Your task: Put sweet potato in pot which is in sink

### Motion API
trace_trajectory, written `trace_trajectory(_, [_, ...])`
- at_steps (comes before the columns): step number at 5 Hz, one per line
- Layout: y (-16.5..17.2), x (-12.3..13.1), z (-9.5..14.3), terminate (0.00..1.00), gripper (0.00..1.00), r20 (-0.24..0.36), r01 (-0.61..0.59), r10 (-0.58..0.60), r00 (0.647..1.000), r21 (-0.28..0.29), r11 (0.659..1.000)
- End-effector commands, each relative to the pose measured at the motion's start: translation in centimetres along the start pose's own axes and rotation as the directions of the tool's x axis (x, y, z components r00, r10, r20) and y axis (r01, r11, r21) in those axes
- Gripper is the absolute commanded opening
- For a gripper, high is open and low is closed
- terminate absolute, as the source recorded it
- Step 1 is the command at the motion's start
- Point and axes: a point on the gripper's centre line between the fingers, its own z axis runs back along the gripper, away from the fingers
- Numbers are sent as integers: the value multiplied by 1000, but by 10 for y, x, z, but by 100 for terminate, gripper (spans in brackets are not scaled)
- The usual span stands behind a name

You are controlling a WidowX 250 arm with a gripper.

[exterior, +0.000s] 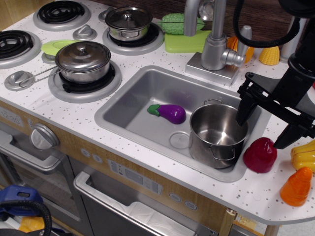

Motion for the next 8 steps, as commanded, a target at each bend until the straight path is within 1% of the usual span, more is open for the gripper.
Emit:
trace_trajectory(1, [-4,9,9,0,100,130,22,-15,991,-52,998])
trace_trajectory(2, [-5,10,-7,0,100,151,45,-39,988,-40,998])
trace_trajectory(3, [-7,9,-14,0,100,172,45,-36,984,-48,998])
trace_trajectory(5, [-12,11,-24,0,100,193,59,-47,980,-55,997])
trace_trajectory(6, [-13,14,-31,0,100,215,65,-52,975,-56,996])
trace_trajectory(7, [-13,18,-36,0,100,235,73,-57,970,-63,995])
trace_trajectory(8, [-14,18,-41,0,100,244,56,-34,969,-83,995])
